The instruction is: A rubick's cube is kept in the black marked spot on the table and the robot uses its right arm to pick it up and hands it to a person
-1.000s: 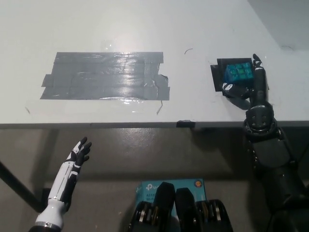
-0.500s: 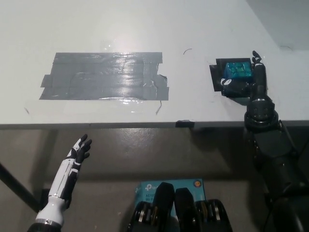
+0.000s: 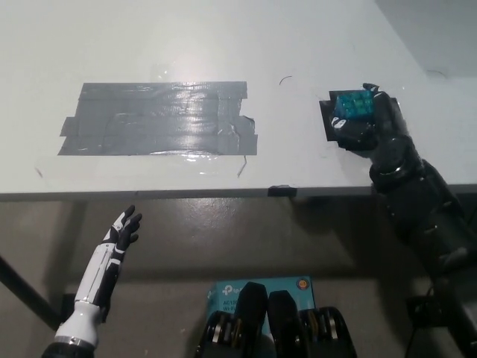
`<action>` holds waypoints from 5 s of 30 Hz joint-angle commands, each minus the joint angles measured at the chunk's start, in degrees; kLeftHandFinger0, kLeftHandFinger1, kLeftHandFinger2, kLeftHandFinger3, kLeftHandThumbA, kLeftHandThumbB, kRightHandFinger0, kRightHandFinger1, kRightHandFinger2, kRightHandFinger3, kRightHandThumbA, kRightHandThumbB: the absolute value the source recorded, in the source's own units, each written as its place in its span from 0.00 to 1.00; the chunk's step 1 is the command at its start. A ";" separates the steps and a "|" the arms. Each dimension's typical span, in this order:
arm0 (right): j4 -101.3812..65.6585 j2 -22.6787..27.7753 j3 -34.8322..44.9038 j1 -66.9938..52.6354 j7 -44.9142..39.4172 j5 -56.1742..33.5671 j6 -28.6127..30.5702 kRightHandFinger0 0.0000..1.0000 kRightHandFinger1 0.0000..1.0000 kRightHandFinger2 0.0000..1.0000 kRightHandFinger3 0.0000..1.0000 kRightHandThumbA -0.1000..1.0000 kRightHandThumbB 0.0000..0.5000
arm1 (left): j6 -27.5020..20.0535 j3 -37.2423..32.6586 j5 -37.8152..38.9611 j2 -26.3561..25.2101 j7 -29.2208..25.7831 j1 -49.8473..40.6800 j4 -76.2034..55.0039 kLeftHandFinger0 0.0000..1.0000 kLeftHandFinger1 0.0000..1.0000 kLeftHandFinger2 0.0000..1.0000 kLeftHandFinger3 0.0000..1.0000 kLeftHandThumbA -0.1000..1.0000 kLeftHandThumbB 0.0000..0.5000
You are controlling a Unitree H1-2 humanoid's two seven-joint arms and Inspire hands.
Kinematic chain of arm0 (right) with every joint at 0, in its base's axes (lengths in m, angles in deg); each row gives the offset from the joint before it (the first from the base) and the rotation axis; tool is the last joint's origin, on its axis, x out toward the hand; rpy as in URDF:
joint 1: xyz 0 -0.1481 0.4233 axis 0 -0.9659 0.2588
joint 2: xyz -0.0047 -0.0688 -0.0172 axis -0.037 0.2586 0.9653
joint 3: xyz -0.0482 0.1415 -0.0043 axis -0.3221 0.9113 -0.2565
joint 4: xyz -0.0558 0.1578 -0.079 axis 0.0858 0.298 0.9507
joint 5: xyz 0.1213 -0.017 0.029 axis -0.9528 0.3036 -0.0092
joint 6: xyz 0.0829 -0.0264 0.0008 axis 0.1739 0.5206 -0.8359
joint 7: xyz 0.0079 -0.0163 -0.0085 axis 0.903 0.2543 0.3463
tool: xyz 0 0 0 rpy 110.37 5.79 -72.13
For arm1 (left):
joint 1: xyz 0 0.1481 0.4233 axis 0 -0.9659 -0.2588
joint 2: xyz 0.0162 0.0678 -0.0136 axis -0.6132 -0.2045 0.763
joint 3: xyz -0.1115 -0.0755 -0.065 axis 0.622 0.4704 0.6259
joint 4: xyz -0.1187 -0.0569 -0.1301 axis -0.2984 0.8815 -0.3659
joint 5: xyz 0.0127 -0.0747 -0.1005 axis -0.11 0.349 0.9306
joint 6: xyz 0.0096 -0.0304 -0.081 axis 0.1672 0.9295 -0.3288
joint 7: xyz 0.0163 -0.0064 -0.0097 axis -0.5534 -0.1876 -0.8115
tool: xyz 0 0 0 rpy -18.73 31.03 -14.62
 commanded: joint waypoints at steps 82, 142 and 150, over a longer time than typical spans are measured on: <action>-39.01 -4.38 10.31 0.44 2.64 0.30 2.78 0.00 0.44 0.89 0.97 0.00 0.35 | -1.00 -0.23 -0.43 -0.85 1.07 3.64 -0.67 1.00 1.00 1.00 1.00 1.00 0.39; -45.70 3.37 5.52 -2.69 -6.84 1.10 6.18 1.00 1.00 1.00 1.00 0.86 0.94 | -1.00 -0.80 -1.33 -1.51 1.33 5.29 -0.32 1.00 1.00 1.00 1.00 0.97 0.40; -82.40 9.80 12.32 -18.30 -13.02 -4.56 1.54 1.00 1.00 1.00 1.00 0.82 0.92 | -1.36 -0.52 -1.09 -1.60 1.16 4.92 0.37 1.00 1.00 1.00 1.00 0.97 0.40</action>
